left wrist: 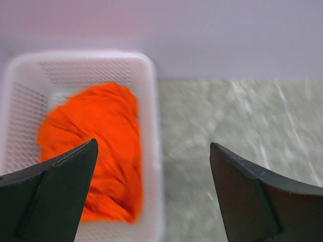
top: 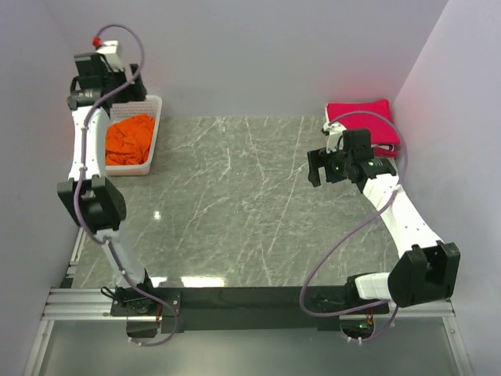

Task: Fold and stack the t-shirts
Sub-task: Grab the tshirt from the pile, then move the tshirt to the center of the board, then flatten the tshirt out

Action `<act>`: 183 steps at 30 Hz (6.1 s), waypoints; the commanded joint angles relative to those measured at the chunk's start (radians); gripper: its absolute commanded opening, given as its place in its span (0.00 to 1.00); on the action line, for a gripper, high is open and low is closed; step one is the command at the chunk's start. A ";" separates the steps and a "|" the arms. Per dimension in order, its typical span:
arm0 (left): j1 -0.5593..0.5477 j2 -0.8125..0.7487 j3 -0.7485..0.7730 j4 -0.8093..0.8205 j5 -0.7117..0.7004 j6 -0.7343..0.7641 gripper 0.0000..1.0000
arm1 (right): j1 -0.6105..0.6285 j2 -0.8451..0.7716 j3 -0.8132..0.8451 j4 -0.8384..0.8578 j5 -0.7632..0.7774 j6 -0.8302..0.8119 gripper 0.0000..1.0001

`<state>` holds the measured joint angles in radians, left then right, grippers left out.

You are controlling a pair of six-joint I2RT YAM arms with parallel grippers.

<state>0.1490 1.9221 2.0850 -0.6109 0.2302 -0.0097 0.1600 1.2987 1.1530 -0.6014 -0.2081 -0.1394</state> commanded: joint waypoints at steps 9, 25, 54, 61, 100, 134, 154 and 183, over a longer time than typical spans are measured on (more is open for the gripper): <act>0.107 0.346 0.121 0.095 -0.158 0.042 0.97 | -0.004 0.119 0.077 -0.028 -0.011 -0.014 1.00; 0.127 0.635 0.237 0.011 -0.278 0.120 0.88 | -0.005 0.168 0.086 -0.046 0.015 -0.022 1.00; -0.060 -0.041 0.244 0.246 -0.012 0.111 0.01 | -0.007 0.109 0.129 -0.060 0.038 0.001 1.00; -0.285 -0.230 0.121 0.247 0.024 0.018 0.01 | -0.050 0.086 0.113 -0.066 0.039 0.020 1.00; -0.581 -0.618 -1.306 0.244 0.236 0.432 0.77 | 0.144 0.620 0.091 -0.184 -0.579 -0.043 0.76; -0.463 -0.302 -0.812 0.137 0.474 0.228 0.32 | -0.097 0.686 0.499 -0.232 -0.363 0.012 0.00; -0.701 -0.287 -1.135 0.280 0.195 0.152 0.48 | -0.079 0.417 0.202 -0.313 -0.161 -0.202 0.48; -0.528 -0.104 -1.069 0.250 0.529 -0.059 0.43 | 0.536 0.366 -0.093 0.144 0.248 -0.164 0.00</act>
<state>-0.3748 1.8111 1.0248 -0.4019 0.7128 -0.0109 0.6960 1.7386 1.0500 -0.4572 0.0013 -0.3111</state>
